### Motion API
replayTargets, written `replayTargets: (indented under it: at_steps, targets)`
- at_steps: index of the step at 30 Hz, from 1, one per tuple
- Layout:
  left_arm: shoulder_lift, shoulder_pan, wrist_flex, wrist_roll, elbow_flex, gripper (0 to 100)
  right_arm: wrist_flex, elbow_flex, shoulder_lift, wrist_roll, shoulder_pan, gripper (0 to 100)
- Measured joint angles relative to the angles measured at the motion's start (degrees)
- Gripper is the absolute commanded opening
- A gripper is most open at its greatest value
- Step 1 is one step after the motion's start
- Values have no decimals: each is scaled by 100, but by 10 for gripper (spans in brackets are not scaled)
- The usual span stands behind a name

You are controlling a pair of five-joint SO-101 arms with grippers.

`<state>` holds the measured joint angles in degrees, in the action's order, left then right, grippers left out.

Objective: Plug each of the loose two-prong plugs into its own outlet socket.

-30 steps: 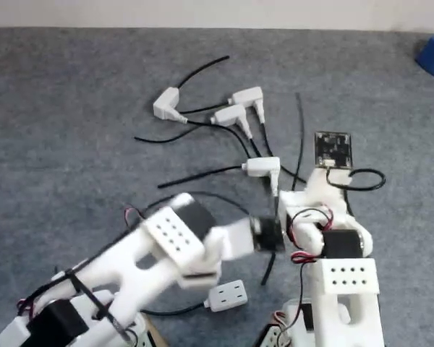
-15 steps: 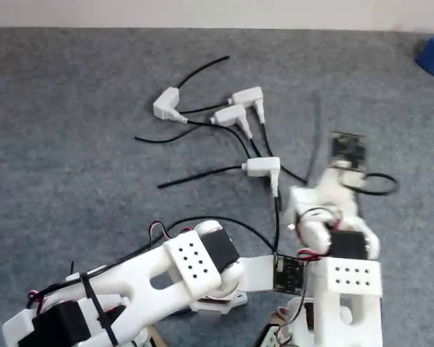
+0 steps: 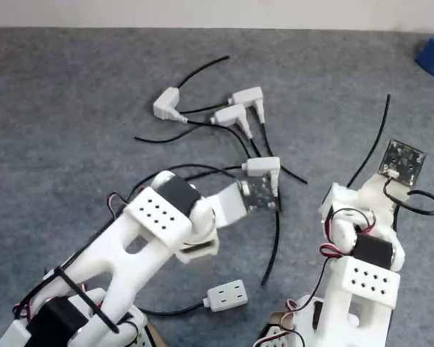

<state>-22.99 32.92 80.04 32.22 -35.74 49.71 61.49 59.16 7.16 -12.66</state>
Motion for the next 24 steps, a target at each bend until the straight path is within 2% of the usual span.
replayTargets:
  at_steps: [5, 12, 14, 19, 24]
  targets:
    - [0, 360, 123, 9, 26, 324, 0, 0, 0, -114, -290, 6]
    - [0, 563, 123, 0, 264, 325, -422, 0, 0, -290, -1714, 6]
    - [0, 703, 123, 0, 264, 356, -484, 0, 0, -404, -2092, 6]
    - [0, 1231, 123, 18, 123, 513, -536, 0, 0, -475, -2796, 6]
    - [0, 1653, 123, 18, -88, 517, -695, 0, 0, -510, -2963, 6]
